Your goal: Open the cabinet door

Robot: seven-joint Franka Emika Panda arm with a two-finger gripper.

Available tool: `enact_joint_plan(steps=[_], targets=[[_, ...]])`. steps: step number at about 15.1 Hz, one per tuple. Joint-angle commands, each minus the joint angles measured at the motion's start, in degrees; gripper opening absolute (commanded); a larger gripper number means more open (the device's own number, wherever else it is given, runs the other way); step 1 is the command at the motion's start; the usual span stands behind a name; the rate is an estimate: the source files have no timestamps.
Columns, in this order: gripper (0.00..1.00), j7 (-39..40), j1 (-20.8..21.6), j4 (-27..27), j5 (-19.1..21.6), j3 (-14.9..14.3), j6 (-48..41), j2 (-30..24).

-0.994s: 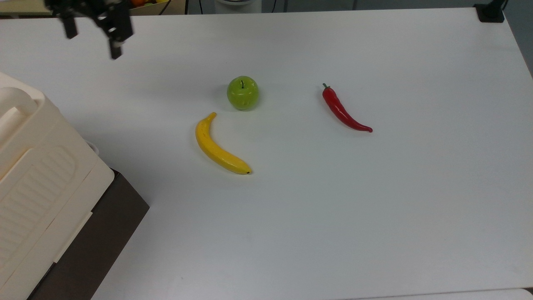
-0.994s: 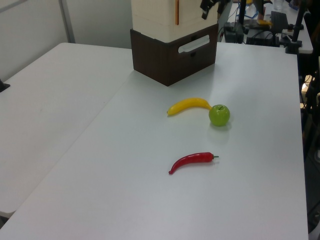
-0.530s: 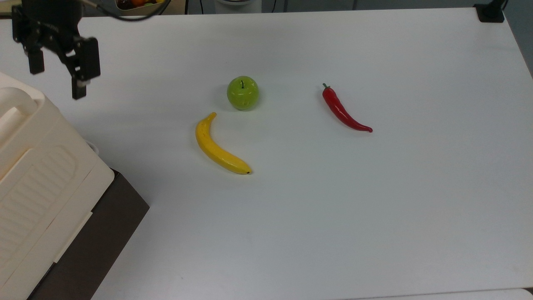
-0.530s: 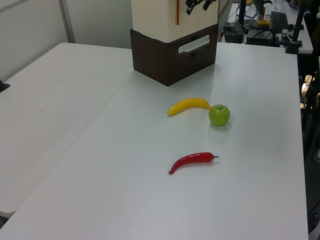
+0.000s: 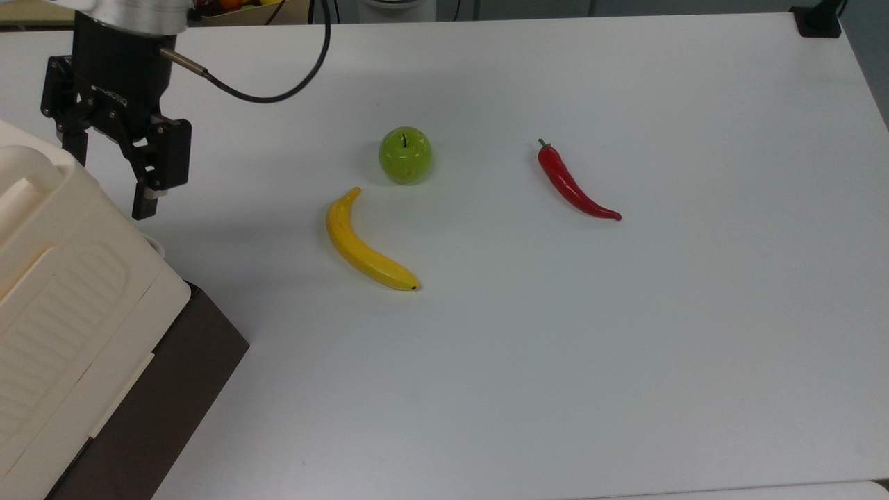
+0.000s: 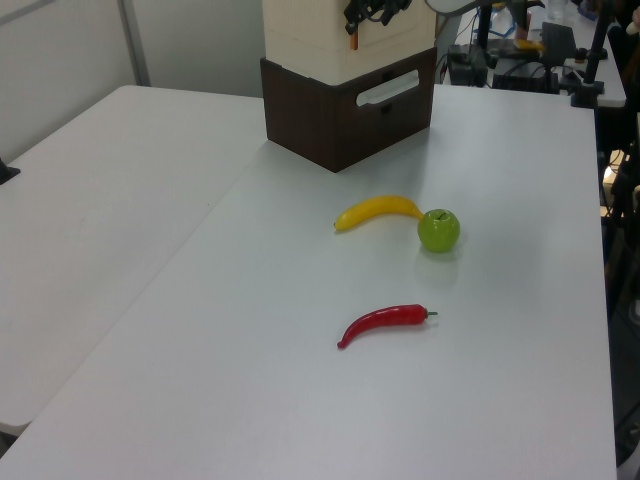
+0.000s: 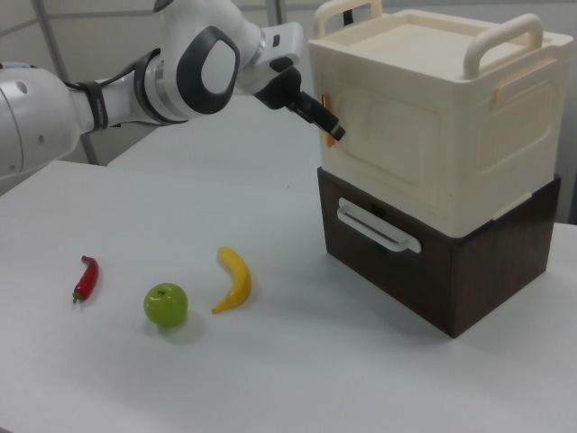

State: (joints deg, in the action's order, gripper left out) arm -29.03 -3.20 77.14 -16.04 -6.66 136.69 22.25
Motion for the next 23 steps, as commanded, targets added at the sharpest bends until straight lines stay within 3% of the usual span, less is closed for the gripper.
enact_joint_plan(steps=[1,4,10,14,19,23], targets=[[0.92,-4.9,1.4,-1.7,-3.8,-0.2,0.7,1.3],[0.62,-5.0,1.7,-1.7,-4.8,-0.1,0.7,1.2],[0.42,-4.5,1.4,-1.6,-6.4,-0.3,0.9,1.3],[0.16,-4.5,1.4,-1.1,-6.7,-0.3,0.8,1.2],[0.02,-4.5,1.4,-1.0,-6.7,-0.3,0.7,0.6],[0.01,-4.7,1.8,1.1,-6.5,-0.2,-0.1,-1.4]])
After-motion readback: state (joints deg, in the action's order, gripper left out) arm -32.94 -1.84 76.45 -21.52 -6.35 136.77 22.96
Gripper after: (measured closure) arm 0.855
